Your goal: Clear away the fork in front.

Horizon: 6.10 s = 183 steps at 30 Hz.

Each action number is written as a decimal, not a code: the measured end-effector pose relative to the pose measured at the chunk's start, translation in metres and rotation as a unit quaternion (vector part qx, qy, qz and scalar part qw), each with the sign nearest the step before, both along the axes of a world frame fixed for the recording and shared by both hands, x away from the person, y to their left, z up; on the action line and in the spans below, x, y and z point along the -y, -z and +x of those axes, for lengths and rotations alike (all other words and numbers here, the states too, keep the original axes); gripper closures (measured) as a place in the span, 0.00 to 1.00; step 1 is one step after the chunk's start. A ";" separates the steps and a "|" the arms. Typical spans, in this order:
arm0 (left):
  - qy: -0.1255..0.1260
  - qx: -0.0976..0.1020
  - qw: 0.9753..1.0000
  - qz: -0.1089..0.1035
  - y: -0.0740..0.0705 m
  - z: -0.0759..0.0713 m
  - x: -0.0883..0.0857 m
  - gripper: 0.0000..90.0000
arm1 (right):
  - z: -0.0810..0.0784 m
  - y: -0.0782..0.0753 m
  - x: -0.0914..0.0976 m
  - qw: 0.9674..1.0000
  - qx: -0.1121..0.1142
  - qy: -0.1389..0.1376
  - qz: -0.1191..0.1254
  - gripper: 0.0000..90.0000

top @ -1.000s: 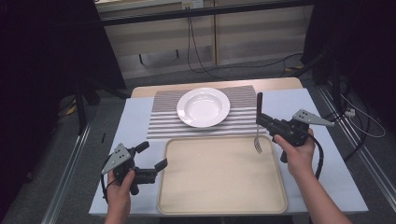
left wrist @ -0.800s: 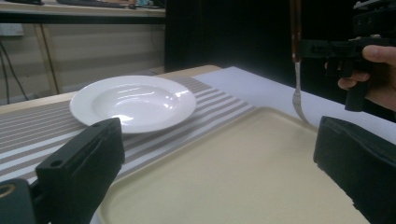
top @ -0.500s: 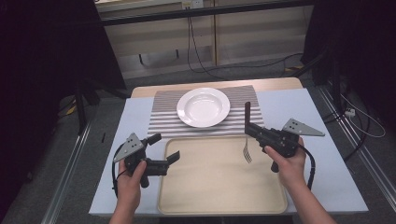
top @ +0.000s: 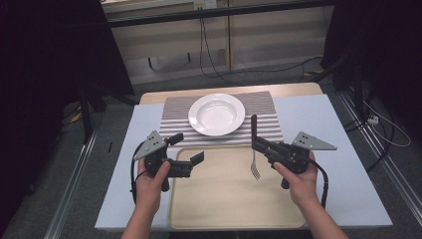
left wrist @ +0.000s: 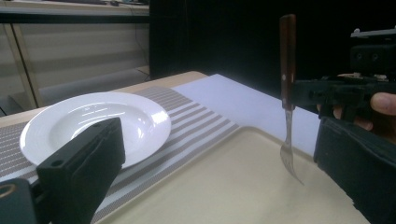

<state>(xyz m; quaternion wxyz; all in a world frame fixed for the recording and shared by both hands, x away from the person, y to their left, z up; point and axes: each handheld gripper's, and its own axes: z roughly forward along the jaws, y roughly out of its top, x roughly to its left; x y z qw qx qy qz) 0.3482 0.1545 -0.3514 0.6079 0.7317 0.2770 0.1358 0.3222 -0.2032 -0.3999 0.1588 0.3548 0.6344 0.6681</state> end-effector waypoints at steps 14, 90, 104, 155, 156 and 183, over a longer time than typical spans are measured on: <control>0.021 0.003 1.000 0.005 -0.005 0.007 0.030 0.03 | -0.001 0.005 -0.022 1.000 -0.001 -0.024 -0.010 0.87; 0.071 -0.173 0.982 -0.030 0.036 0.023 -0.025 0.89 | -0.030 0.021 0.015 0.989 -0.007 0.030 -0.142 0.25; 0.044 -0.145 0.988 0.019 0.064 0.025 -0.021 0.81 | -0.030 0.026 0.020 0.992 -0.016 0.034 -0.121 0.23; -0.011 -0.155 0.982 0.109 0.102 0.033 -0.040 0.64 | -0.031 0.026 0.032 0.993 -0.019 0.041 -0.110 0.22; -0.011 -0.155 0.982 0.108 0.102 0.033 -0.039 0.64 | -0.030 0.027 0.032 0.993 -0.019 0.042 -0.110 0.22; -0.039 -0.122 0.988 0.087 0.084 0.016 -0.053 0.46 | -0.035 0.031 0.036 0.990 -0.038 0.043 -0.129 0.22</control>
